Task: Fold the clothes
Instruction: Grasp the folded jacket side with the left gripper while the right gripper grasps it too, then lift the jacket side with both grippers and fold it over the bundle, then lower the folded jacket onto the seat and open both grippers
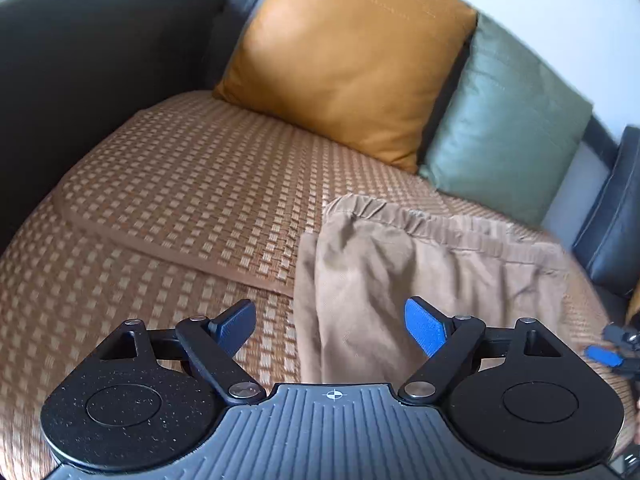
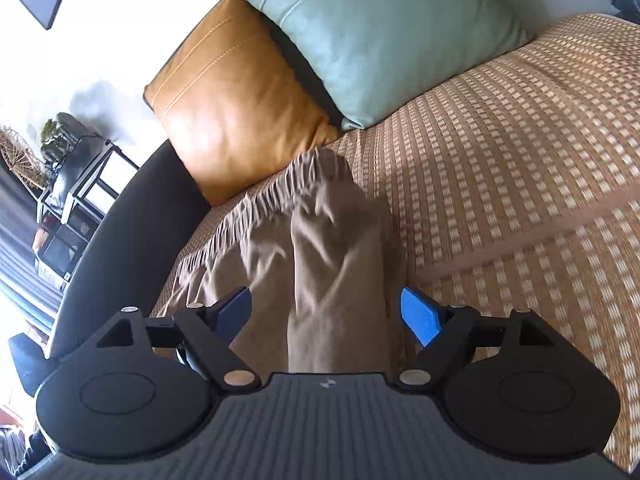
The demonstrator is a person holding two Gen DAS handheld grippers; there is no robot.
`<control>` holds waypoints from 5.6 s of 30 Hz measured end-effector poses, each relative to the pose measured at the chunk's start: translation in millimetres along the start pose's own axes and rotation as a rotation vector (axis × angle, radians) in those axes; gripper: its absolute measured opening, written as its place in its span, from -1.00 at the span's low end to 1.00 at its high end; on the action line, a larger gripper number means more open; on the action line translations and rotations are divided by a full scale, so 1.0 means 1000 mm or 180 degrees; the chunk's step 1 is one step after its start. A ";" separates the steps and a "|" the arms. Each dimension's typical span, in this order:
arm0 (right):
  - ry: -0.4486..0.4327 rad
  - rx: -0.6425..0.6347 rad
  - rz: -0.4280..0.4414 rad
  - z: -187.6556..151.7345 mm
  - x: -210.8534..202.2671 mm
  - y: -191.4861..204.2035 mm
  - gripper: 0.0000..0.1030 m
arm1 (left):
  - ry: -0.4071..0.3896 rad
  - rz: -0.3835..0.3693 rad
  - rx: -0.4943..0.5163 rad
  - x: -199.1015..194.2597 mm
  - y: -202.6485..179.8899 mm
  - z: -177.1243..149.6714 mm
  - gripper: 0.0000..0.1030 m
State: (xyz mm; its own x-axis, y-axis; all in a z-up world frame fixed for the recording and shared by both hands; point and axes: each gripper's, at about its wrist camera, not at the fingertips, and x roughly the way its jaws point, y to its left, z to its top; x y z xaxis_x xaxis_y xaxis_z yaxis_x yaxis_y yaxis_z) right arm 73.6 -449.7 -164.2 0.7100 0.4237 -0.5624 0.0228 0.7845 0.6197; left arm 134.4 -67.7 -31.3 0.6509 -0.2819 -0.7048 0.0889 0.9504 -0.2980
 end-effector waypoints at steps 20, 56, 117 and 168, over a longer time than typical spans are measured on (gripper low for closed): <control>0.0423 0.0035 0.0092 0.016 0.113 -0.017 0.78 | 0.0266 -0.0116 0.0233 0.076 -0.010 0.002 0.84; 0.0458 -0.0025 0.0469 0.025 0.136 -0.035 0.91 | 0.0288 -0.0810 0.0373 0.113 0.005 0.014 0.84; 0.0548 0.0091 0.0362 -0.034 0.021 0.015 -0.06 | 0.0493 -0.1056 0.0366 0.006 -0.091 -0.014 -0.26; -0.0609 -0.1551 -0.1289 0.263 0.100 -0.170 -0.19 | -0.0182 -0.0175 0.1647 0.327 -0.401 0.103 0.23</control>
State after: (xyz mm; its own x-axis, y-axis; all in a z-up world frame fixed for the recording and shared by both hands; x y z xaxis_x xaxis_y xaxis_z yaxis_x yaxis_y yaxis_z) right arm 325.8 -659.6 -181.9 0.8258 -0.0006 -0.5640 0.0252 0.9990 0.0359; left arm 388.7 -527.3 -76.0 0.6737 -0.3392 -0.6566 0.4755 0.8790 0.0337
